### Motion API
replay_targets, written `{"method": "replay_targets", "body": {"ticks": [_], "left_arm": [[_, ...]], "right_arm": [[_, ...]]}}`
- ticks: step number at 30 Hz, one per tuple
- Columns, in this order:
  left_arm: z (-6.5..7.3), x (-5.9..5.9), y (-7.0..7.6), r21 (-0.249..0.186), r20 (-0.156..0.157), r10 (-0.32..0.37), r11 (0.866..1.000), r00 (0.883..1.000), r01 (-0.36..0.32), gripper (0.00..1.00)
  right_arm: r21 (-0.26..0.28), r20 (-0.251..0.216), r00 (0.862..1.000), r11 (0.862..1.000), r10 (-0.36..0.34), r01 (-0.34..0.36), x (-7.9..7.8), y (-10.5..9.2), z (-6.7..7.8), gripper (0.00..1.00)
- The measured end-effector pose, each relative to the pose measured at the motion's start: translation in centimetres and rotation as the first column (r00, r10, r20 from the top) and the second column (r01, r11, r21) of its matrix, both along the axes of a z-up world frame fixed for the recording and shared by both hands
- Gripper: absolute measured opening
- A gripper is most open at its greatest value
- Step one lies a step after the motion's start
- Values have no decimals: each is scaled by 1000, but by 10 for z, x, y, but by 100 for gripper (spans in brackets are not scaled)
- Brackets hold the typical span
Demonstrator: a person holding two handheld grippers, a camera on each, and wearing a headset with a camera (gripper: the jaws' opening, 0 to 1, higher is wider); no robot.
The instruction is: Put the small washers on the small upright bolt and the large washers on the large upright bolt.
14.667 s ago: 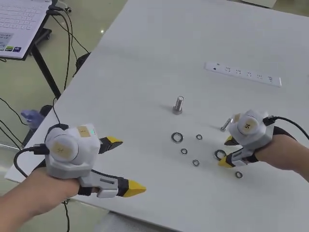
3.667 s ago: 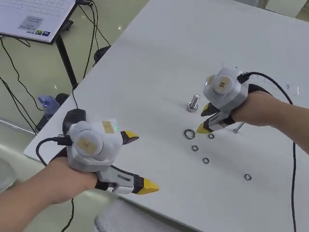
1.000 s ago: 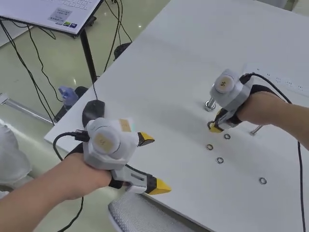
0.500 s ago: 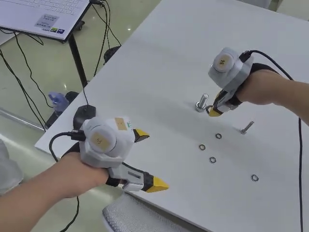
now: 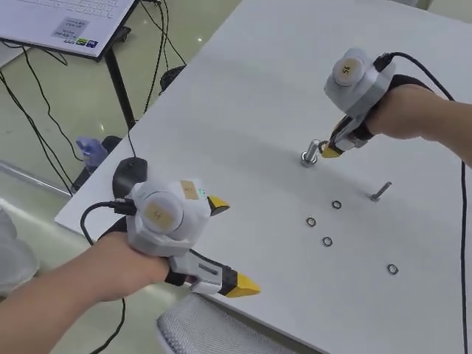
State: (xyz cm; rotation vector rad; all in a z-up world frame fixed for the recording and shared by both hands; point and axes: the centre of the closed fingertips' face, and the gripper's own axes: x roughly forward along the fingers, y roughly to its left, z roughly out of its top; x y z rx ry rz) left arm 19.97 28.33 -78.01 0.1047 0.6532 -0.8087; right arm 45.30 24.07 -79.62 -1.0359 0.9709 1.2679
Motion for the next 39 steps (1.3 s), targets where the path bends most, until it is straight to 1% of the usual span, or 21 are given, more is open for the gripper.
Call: {"method": "replay_targets", "body": {"ticks": [1,2,6,9,13,16,19,24,27,30,32,34,35,39], "left_arm": [[0,1,-1,-2,1,0,1000,1000,0,86],[0,1,-1,-1,2,-2,1000,1000,2,86],[-1,2,-2,-3,-1,-2,1000,1000,2,87],[-3,3,0,0,-5,0,1000,1000,0,87],[-6,3,1,6,-18,3,1000,1000,-3,88],[-5,2,2,1,-19,6,1000,1000,-6,88],[-4,3,2,-1,-11,3,1000,1000,-3,89],[-5,4,3,4,-17,1,1000,1000,-1,89],[-4,5,1,6,-7,-16,1000,1000,16,87],[-4,5,0,7,-12,-21,1000,1000,21,86],[-4,5,0,7,-12,-22,1000,1000,22,86],[-4,5,0,-4,-25,-13,1000,1000,13,85],[-2,6,0,-17,-19,-3,1000,1000,3,85],[-3,6,0,-7,-21,-4,1000,1000,4,84]], "right_arm": [[-3,2,1000,1000,5,-5,7,1,-3,21],[-5,6,1000,1000,6,-6,11,1,-4,21],[-6,10,1000,1000,5,-5,14,4,-2,21],[-4,8,1000,1000,8,-8,14,8,-2,21],[-7,2,1000,1000,14,-14,12,12,-4,21],[-9,3,1000,1000,13,-13,14,14,-5,21],[-24,4,1000,1000,19,-19,13,16,-8,21],[-38,6,1000,999,21,-20,12,16,-10,21],[-49,1,1000,999,24,-24,10,14,-14,21],[-46,-7,1000,999,17,-17,10,15,-16,21],[-45,-4,1000,999,19,-19,14,17,-19,21],[-46,-9,1000,999,16,-16,13,17,-19,21],[-48,-11,1000,999,18,-18,12,17,-20,21],[-51,-13,1000,999,17,-18,14,17,-24,21]]}}
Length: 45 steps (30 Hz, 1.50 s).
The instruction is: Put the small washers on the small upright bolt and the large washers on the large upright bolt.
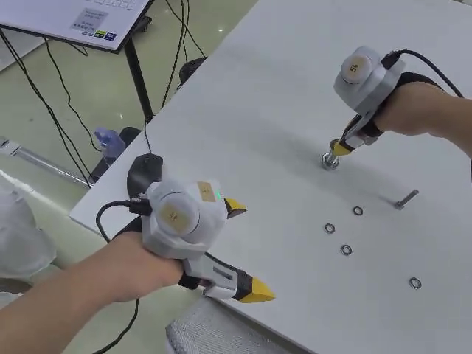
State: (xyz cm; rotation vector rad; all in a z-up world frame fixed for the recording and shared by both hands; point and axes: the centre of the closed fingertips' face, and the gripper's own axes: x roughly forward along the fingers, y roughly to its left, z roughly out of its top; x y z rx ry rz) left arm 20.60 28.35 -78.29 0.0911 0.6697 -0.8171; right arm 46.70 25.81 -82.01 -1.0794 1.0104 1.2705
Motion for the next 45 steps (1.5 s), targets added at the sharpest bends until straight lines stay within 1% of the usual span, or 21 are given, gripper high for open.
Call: {"method": "replay_targets", "body": {"ticks": [5,7,9,16,21,24,28,31,33,36,38,45], "left_arm": [[0,1,0,-8,6,3,1000,1000,-3,85],[0,2,0,-10,7,5,1000,1000,-5,85],[-2,2,0,-3,6,0,1000,1000,0,85],[-5,1,0,3,-4,-5,1000,1000,5,83],[-7,-2,0,3,-13,-8,1000,1000,8,83],[-9,-2,2,3,-20,-2,1000,1000,2,82],[-9,-2,2,0,-20,1,1000,1000,-1,82],[-9,-2,3,3,-22,3,1000,1000,-3,82],[-9,-2,3,2,-23,8,1000,1000,-8,82],[-10,-1,3,2,-22,15,1000,1000,-15,82],[-10,-1,2,3,-23,15,1000,1000,-15,82],[-10,-2,1,4,-27,10,1000,1000,-10,81]], "right_arm": [[-7,-5,1000,1000,0,0,5,0,-9,21],[-5,-7,1000,1000,-1,1,4,0,-10,21],[-7,-8,1000,1000,-3,3,3,0,-11,21],[-15,-13,1000,1000,-3,3,1,-2,-15,21],[-16,-22,1000,1000,-5,5,-1,-3,-21,22],[-20,-22,1000,1000,-5,4,1,-3,-28,22],[-22,-26,1000,1000,-9,9,0,-4,-33,22],[-25,-26,1000,1000,-10,9,1,-4,-41,22],[-27,-28,1000,1000,-10,10,0,-4,-43,22],[-27,-27,1000,1000,-13,13,1,-4,-45,22],[-20,-26,1000,1000,-15,14,1,-3,-44,22],[-23,-31,999,1000,-22,21,3,-3,-44,22]]}}
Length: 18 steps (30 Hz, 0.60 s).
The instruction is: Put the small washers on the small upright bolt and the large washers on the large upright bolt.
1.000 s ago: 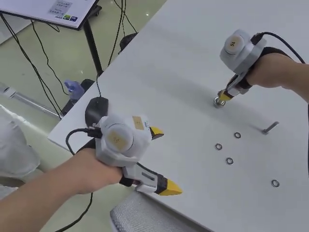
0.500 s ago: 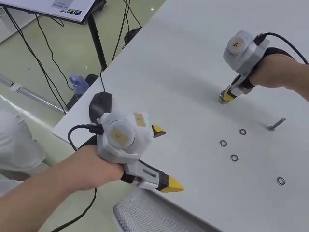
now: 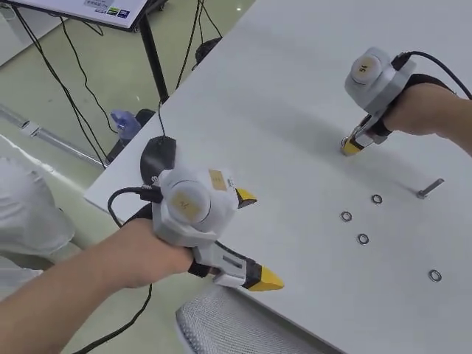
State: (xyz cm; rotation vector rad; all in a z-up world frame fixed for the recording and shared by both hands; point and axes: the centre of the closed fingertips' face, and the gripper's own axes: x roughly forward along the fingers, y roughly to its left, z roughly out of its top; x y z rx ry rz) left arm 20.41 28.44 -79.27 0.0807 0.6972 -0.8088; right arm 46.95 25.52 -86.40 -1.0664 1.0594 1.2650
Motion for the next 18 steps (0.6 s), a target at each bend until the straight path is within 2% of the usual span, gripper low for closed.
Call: {"method": "replay_targets", "body": {"ticks": [6,12,18], "left_arm": [[0,-1,0,0,-4,-6,1000,1000,6,79],[0,-3,0,2,-5,-7,1000,1000,7,78],[-1,-5,0,2,-8,-6,1000,1000,6,78]], "right_arm": [[-3,-3,1000,1000,-7,7,0,-1,1,23],[2,2,1000,1000,16,-16,1,0,1,24],[25,14,1000,1000,18,-18,6,1,11,29]]}}
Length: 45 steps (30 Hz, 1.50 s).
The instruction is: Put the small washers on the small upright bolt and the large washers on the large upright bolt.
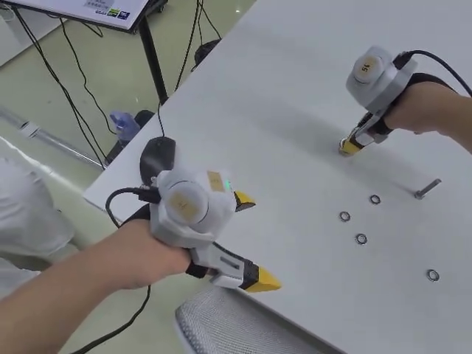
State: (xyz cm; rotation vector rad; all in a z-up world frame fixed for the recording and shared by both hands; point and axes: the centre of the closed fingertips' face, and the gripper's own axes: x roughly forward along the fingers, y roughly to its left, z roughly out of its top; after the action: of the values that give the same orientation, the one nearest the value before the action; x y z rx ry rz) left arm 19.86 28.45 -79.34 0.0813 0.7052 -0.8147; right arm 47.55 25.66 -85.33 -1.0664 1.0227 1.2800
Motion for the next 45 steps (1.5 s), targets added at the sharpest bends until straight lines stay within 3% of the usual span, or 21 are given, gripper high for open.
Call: {"method": "replay_targets", "body": {"ticks": [3,5,14,20,23,32,39,45], "left_arm": [[1,0,-1,-1,3,-2,1000,1000,2,78],[1,0,-2,-1,3,-3,1000,1000,3,78],[5,-1,-4,3,13,-19,1000,1000,19,78],[10,0,-5,5,23,-27,1000,999,26,78],[13,4,-4,13,45,-19,1000,999,19,83],[14,3,-7,19,38,-30,999,999,29,82],[14,-2,-7,34,36,-46,998,998,45,81],[16,-4,-7,32,42,-51,998,998,50,80]], "right_arm": [[13,10,1000,1000,13,-14,0,2,7,29],[-6,37,998,999,54,-54,2,-1,10,28],[26,34,998,998,52,-53,1,0,19,29],[26,40,998,998,48,-49,-2,-12,28,29],[27,48,998,999,44,-45,-3,-18,32,29],[41,44,999,999,24,-25,-19,-35,42,29],[37,36,999,999,8,-10,-30,-51,40,29],[31,25,1000,1000,2,-3,-49,-63,36,29]]}}
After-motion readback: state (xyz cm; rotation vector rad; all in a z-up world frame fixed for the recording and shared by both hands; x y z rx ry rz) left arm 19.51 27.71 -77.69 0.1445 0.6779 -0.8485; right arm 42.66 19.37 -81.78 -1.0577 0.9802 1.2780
